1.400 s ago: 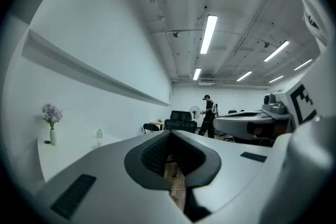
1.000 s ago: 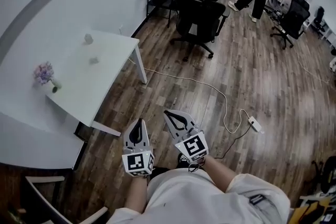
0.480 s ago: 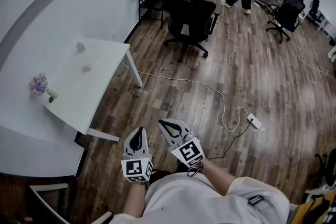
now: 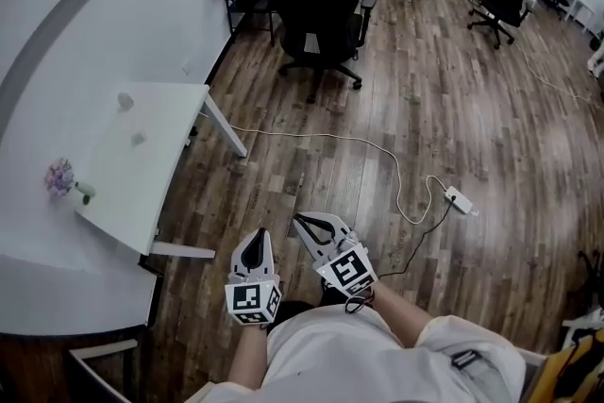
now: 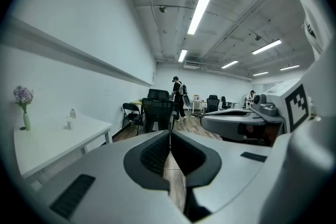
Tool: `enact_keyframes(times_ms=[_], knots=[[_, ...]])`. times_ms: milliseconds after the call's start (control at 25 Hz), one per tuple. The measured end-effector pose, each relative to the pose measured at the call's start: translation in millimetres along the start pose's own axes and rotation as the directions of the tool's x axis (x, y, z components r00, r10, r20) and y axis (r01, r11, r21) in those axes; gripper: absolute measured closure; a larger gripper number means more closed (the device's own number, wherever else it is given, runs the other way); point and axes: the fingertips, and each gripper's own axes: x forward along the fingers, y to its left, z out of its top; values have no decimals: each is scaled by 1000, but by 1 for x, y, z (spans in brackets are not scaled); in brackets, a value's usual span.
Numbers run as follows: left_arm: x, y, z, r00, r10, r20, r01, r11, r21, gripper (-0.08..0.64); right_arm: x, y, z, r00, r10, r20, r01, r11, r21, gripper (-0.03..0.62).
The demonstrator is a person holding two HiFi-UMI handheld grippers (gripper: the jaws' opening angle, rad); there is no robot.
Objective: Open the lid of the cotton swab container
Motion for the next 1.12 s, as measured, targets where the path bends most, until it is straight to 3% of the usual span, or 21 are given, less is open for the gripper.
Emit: enact_keyframes(times_ms=[160, 360, 520, 640, 880, 1120], knots=[[9, -11, -6, 1000, 2, -30, -1, 1000, 18, 540, -3, -25, -13, 1000, -15, -15, 15, 999, 32, 594], [10, 7, -19, 997, 18, -81, -19, 1000, -3, 538, 21, -23, -18, 999, 27, -27, -26, 999, 42, 591], [20, 28, -30, 994, 37, -106, -41, 999, -32, 453, 46, -13, -25, 995, 89, -47, -88, 996, 29, 553], [34, 46, -36, 993, 41, -115, -47, 998, -49, 451, 66, -13, -29, 991, 103, -80, -100, 994, 41, 519], [67, 102, -30, 994, 40, -99, -47, 997, -68, 451, 124, -23, -21, 990, 99, -105, -98, 995, 13, 489], [100, 197, -4, 996, 62, -64, -66, 995, -71, 451, 214, -21, 3, 986, 114, -118, -115, 993, -5, 465]])
